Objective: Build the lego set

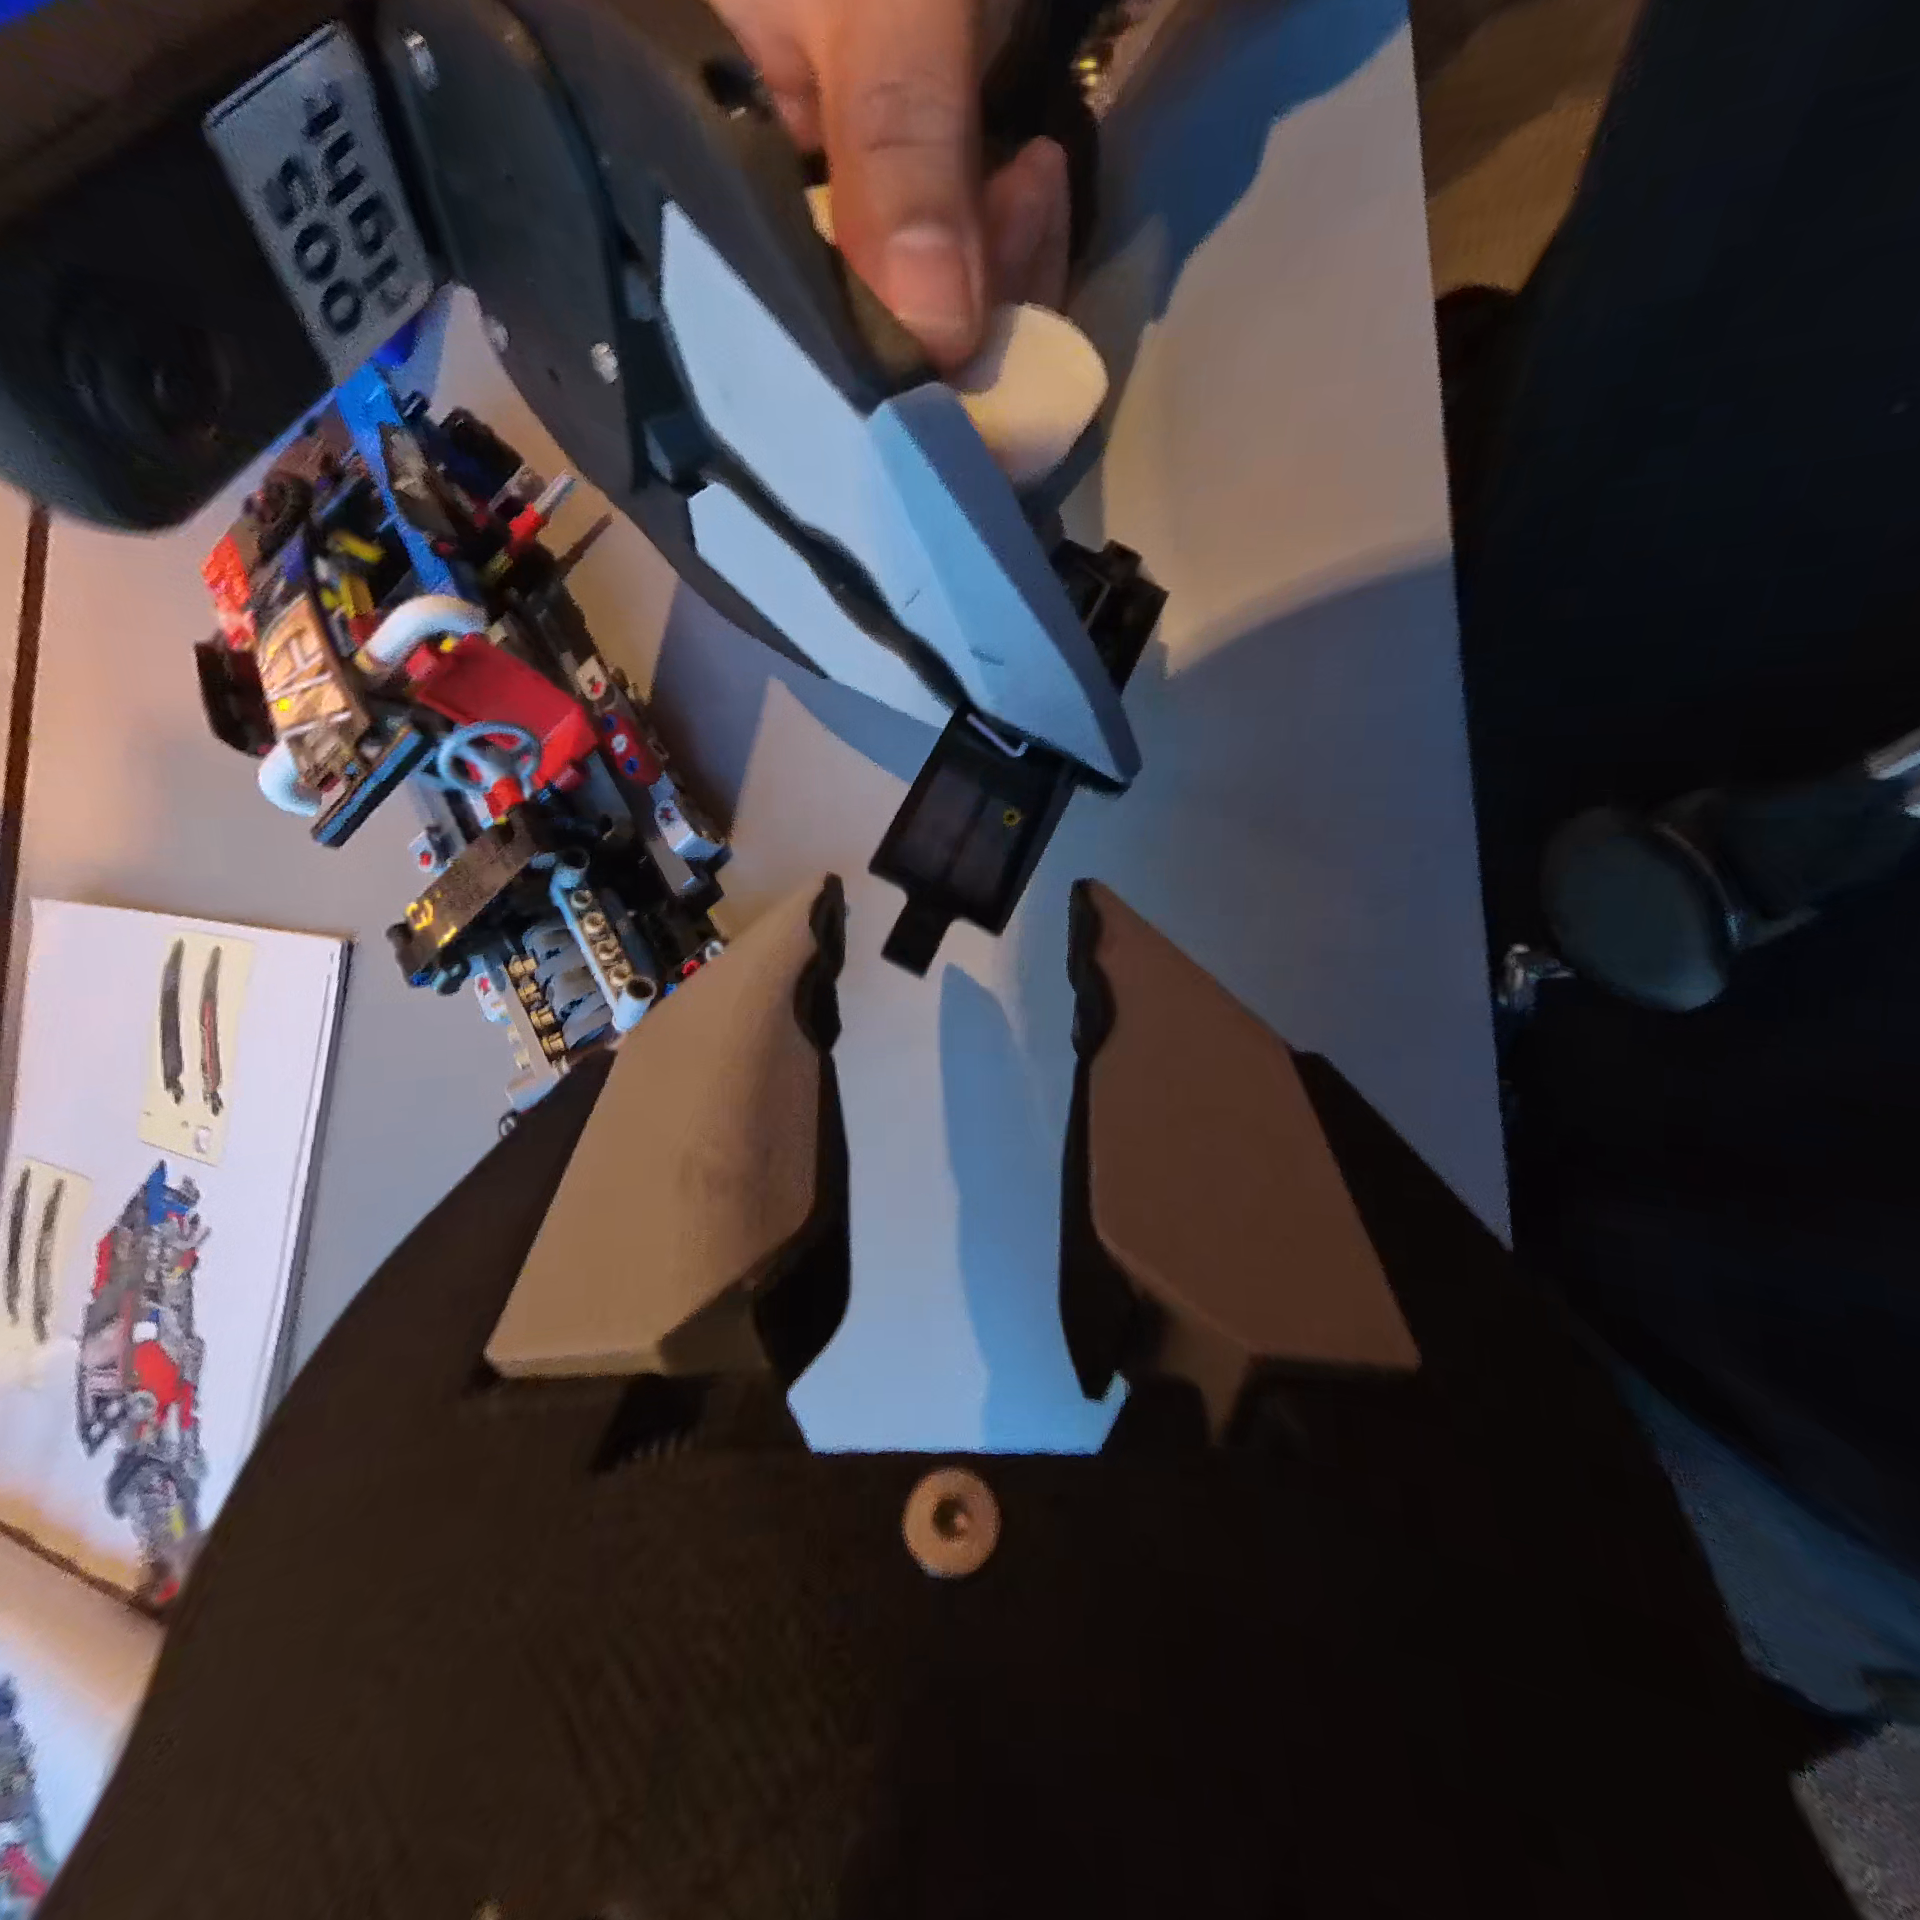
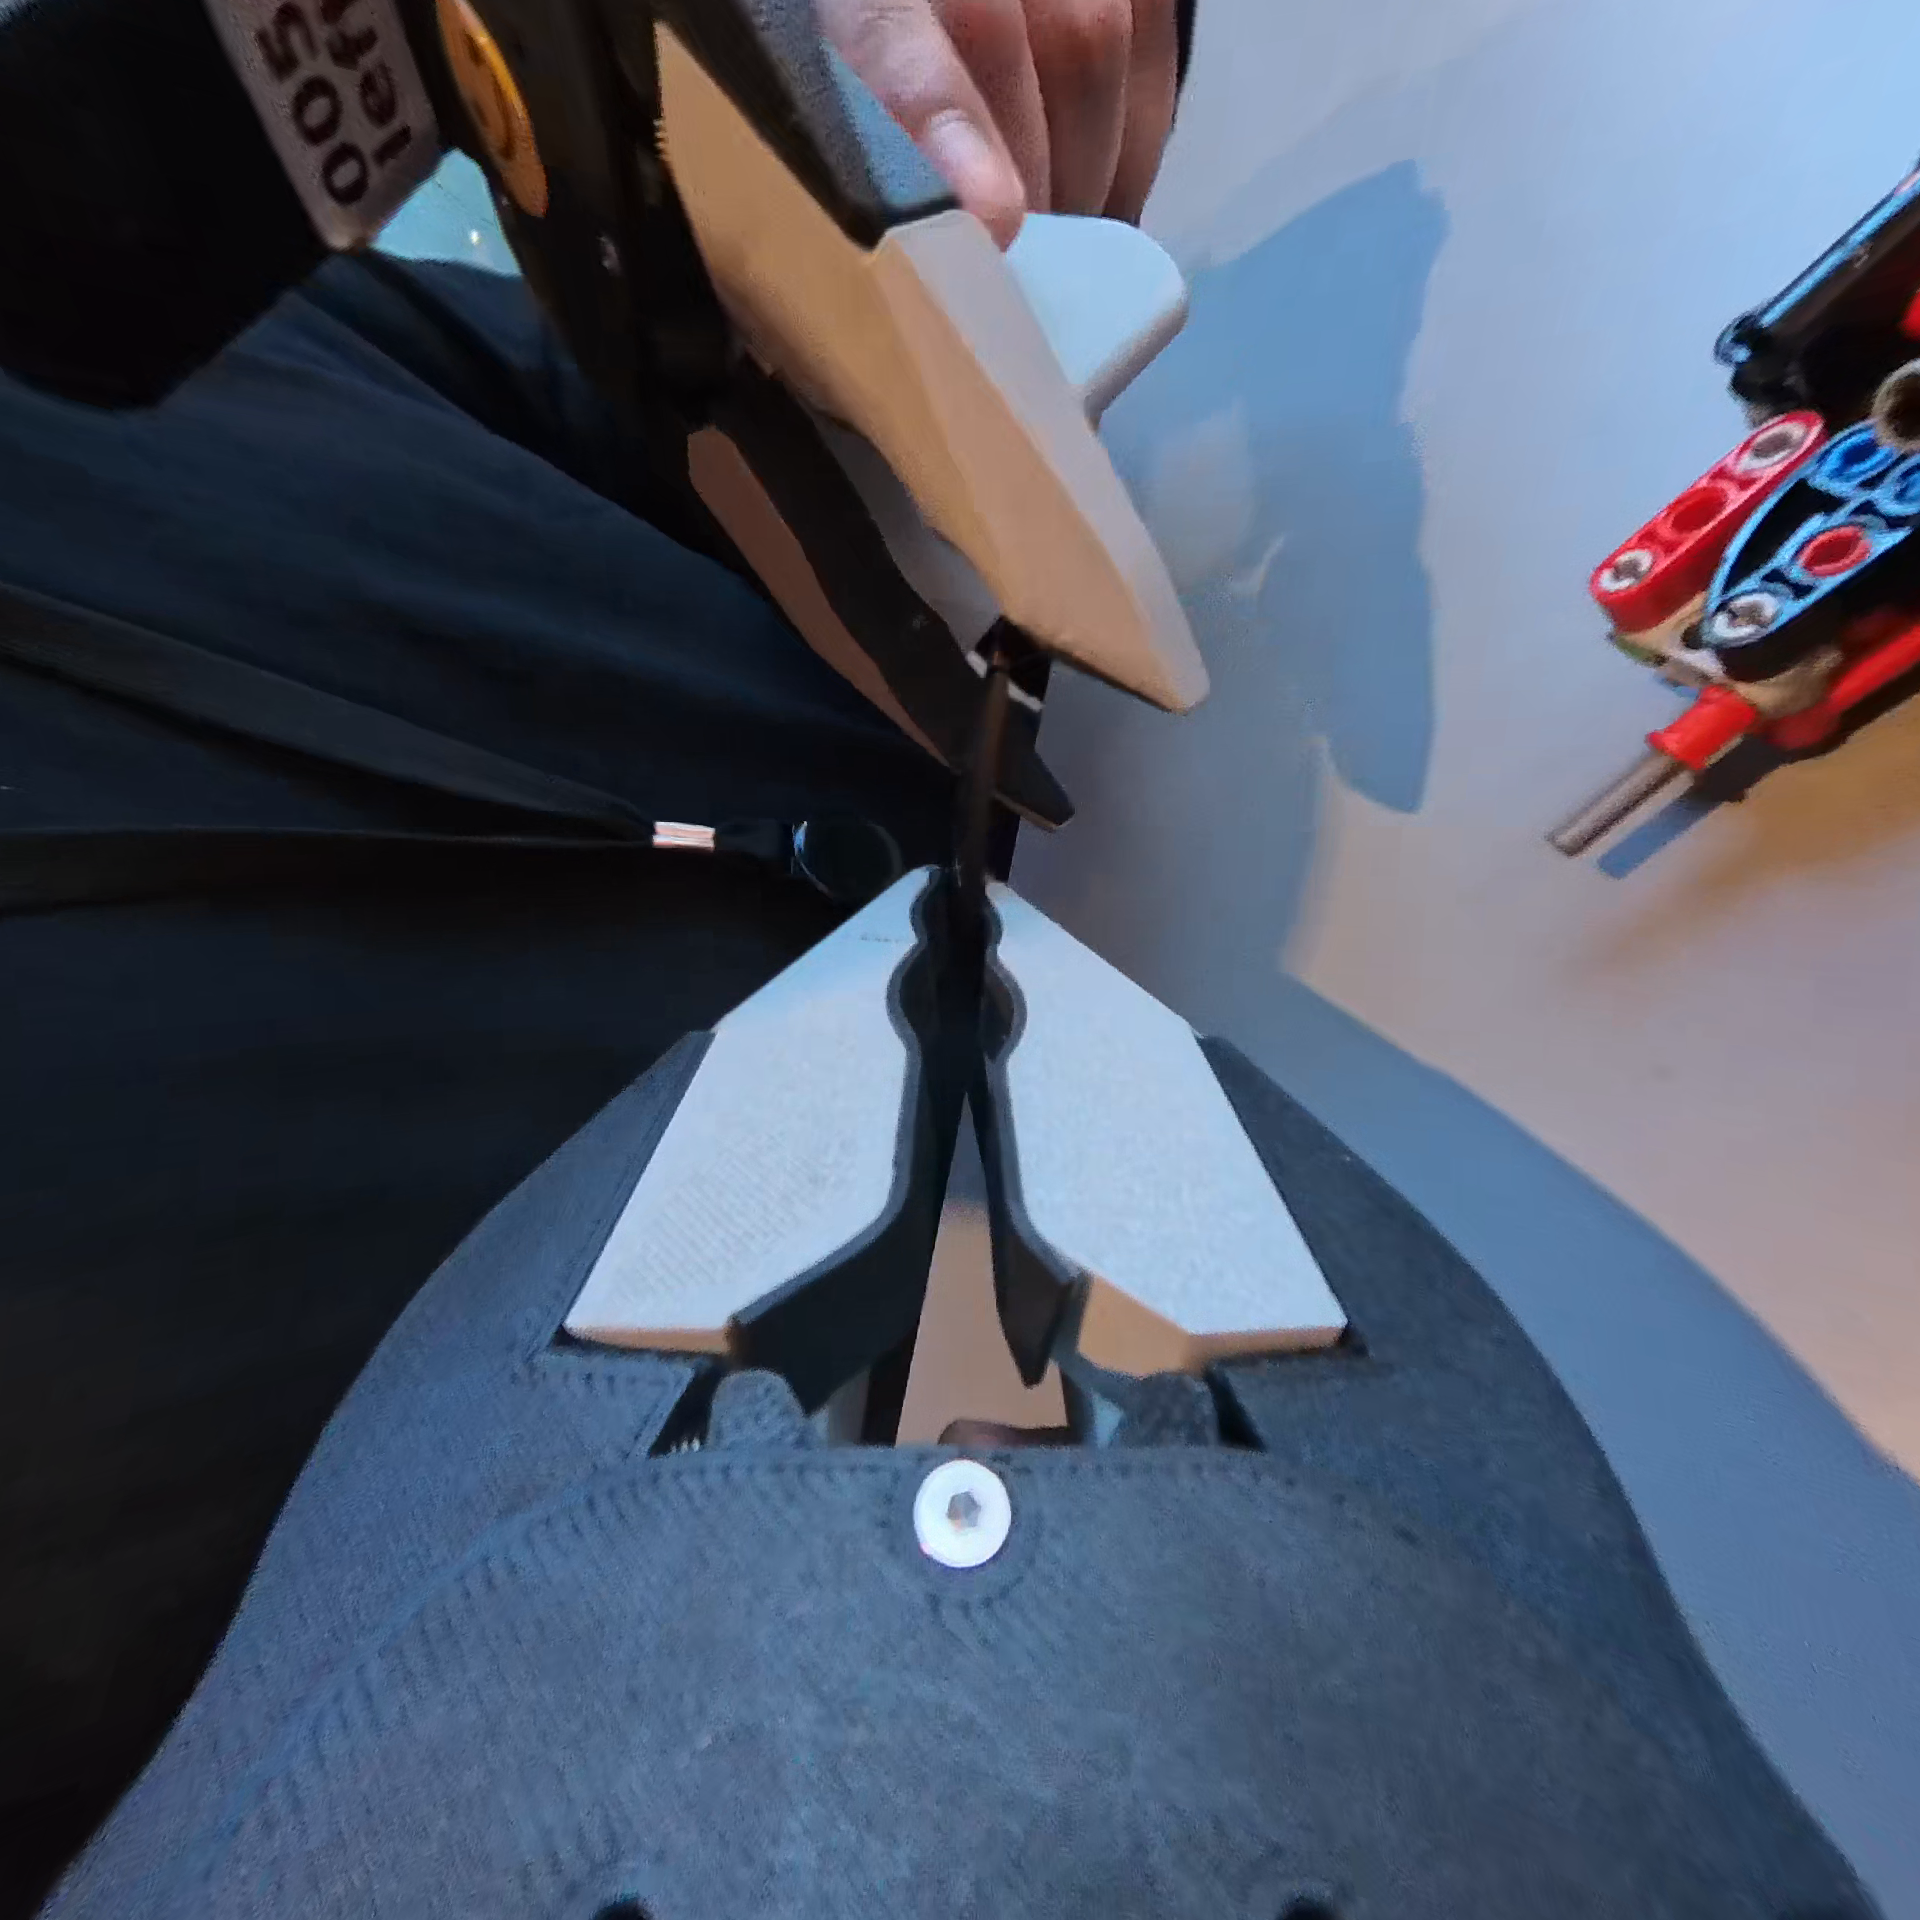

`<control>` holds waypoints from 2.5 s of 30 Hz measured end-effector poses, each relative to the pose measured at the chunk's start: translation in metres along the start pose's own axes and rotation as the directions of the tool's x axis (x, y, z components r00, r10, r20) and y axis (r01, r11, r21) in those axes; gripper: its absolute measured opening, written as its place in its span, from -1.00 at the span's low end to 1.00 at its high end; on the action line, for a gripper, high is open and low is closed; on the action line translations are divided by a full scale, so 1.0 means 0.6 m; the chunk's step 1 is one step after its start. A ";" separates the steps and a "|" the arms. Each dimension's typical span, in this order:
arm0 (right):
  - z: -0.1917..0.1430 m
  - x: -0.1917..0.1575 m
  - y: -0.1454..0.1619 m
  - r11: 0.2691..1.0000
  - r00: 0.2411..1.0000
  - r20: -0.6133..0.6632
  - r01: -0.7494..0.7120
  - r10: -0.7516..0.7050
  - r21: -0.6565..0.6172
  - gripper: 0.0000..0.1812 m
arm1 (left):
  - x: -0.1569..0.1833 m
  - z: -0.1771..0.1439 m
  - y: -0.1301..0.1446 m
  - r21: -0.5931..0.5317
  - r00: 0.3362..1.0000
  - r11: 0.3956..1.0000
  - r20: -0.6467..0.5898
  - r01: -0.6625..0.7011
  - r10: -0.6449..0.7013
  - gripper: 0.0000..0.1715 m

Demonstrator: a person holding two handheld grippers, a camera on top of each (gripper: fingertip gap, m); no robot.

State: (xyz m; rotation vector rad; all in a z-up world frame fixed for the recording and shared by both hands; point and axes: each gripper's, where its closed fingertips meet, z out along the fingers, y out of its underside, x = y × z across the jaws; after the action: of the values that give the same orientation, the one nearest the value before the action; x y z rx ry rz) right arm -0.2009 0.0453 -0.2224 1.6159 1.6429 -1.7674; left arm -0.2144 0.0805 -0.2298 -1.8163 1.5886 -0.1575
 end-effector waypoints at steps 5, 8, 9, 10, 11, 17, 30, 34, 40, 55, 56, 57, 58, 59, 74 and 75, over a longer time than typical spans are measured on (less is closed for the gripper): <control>0.012 -0.009 0.019 0.997 0.999 0.040 -0.026 0.029 -0.075 -1.00 | 0.037 0.019 -0.001 -0.032 0.994 0.997 -0.090 -0.068 0.064 -0.59; 0.017 -0.007 0.028 0.994 0.999 0.029 -0.025 0.028 -0.111 -0.99 | 0.044 0.025 0.008 -0.049 0.991 0.995 -0.107 -0.085 0.079 -0.72; 0.016 -0.007 0.028 0.994 0.999 0.030 -0.028 0.032 -0.110 -0.99 | 0.044 0.026 0.008 -0.045 0.992 0.997 -0.109 -0.068 0.063 -0.72; 0.014 -0.006 0.026 0.994 0.999 0.029 -0.032 0.035 -0.103 -0.99 | 0.043 0.027 0.007 -0.037 0.994 0.998 -0.106 -0.047 0.042 -0.72; 0.010 -0.005 0.023 0.995 0.999 0.024 -0.035 0.038 -0.089 -0.99 | 0.040 0.029 0.008 -0.032 0.995 0.999 -0.094 -0.021 0.018 -0.73; -0.028 0.029 0.001 1.000 0.985 -0.174 -0.011 0.006 -0.027 -0.78 | 0.009 0.033 0.027 -0.044 0.971 0.972 -0.047 0.232 -0.234 -0.74; -0.100 0.021 -0.074 0.882 0.704 -0.585 0.469 -0.403 -0.043 -0.77 | -0.026 0.026 0.027 -0.002 0.858 0.859 -0.053 0.512 -0.511 -0.74; -0.095 0.010 -0.061 0.839 0.666 -0.553 0.530 -0.501 -0.121 -0.65 | -0.023 0.022 0.028 -0.020 0.829 0.834 -0.101 0.552 -0.551 -0.74; -0.081 0.010 -0.053 0.770 0.584 -0.535 0.595 -0.610 -0.228 -0.60 | -0.019 0.020 0.019 -0.044 0.855 0.860 -0.093 0.508 -0.510 -0.74; -0.077 0.032 -0.044 0.784 0.583 -0.551 0.569 -0.597 -0.247 -0.77 | -0.008 0.023 -0.001 -0.015 0.833 0.844 -0.153 0.536 -0.532 -0.66; -0.085 0.032 -0.044 0.790 0.584 -0.562 0.567 -0.585 -0.232 -0.77 | -0.010 0.019 -0.003 -0.006 0.823 0.834 -0.164 0.551 -0.544 -0.60; -0.096 0.031 -0.045 0.795 0.585 -0.575 0.567 -0.572 -0.215 -0.77 | -0.013 0.015 -0.003 0.005 0.811 0.823 -0.172 0.569 -0.559 -0.55; -0.108 0.030 -0.046 0.801 0.587 -0.588 0.567 -0.556 -0.191 -0.77 | -0.018 0.011 -0.001 0.015 0.799 0.809 -0.172 0.587 -0.577 -0.51; -0.122 0.027 -0.048 0.807 0.591 -0.601 0.567 -0.537 -0.163 -0.77 | -0.024 0.007 0.003 0.025 0.788 0.796 -0.165 0.605 -0.594 -0.48; -0.406 0.036 -0.052 0.804 0.487 -0.867 0.554 -0.103 0.216 -0.78 | -0.178 -0.001 0.086 0.107 0.645 0.642 0.015 0.759 -0.764 0.41; -0.418 0.039 -0.047 0.804 0.494 -0.866 0.545 -0.078 0.238 -0.77 | -0.175 0.010 0.088 0.070 0.654 0.652 0.002 0.755 -0.757 0.44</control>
State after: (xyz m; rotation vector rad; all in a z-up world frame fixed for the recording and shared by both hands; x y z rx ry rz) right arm -0.0968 0.2690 -0.1655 2.9162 2.0792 -1.7807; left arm -0.2796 0.1786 -0.2280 -2.3134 0.6779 -0.5522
